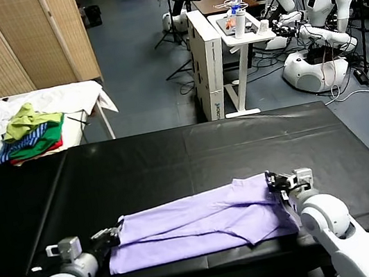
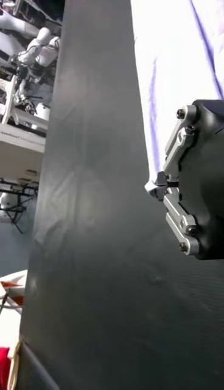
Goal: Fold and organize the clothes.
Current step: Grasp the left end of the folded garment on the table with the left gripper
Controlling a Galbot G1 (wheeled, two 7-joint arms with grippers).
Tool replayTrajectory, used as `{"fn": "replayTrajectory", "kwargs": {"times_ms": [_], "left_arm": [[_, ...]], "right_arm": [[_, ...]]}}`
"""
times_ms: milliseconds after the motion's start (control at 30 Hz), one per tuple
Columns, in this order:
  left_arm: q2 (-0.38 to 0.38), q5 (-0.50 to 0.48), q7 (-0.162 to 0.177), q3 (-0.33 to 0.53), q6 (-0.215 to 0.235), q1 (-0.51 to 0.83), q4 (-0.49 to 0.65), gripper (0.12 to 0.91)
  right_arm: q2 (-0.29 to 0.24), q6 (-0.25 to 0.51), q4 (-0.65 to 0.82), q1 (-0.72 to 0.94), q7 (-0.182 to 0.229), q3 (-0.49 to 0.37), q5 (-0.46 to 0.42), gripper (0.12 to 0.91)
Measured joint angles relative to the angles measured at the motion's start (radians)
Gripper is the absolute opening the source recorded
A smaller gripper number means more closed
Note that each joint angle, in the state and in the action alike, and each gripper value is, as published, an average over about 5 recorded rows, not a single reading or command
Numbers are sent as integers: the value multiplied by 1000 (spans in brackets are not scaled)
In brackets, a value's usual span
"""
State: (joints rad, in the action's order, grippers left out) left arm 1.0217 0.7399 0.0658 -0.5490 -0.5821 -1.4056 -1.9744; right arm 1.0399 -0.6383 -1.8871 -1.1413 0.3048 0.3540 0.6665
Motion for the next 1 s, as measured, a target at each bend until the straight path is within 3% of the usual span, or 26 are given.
{"fn": "replayTrajectory", "kwargs": {"times_ms": [100, 167, 300, 400, 467, 567, 667, 767, 1000], "left_arm": [[-5, 3, -4, 11, 4, 25, 13, 148], [-6, 5, -3, 13, 6, 37, 17, 148], [-3, -3, -3, 7, 15, 40, 14, 181], [-4, -9, -2, -6, 20, 32, 4, 321], [-6, -15, -2, -15, 22, 23, -5, 454], [-5, -25, -3, -31, 24, 8, -19, 644], [4, -33, -3, -50, 24, -15, -39, 810], [19, -41, -3, -71, 23, -47, -64, 892], [73, -68, -3, -94, 28, -114, -93, 907]], "right_arm": [[-3, -3, -5, -7, -12, 6, 2, 159], [-7, -7, -10, -8, -26, 9, 4, 219], [-19, -13, -28, -14, -53, 17, 11, 447], [-32, -14, -44, -24, -64, 27, 23, 636], [-44, -14, -57, -32, -68, 36, 31, 764], [-62, -14, -81, -46, -69, 52, 49, 879], [-84, -14, -110, -68, -71, 76, 78, 903], [-108, -13, -140, -96, -80, 110, 105, 906], [-142, -7, -194, -154, -96, 180, 114, 907]]}}
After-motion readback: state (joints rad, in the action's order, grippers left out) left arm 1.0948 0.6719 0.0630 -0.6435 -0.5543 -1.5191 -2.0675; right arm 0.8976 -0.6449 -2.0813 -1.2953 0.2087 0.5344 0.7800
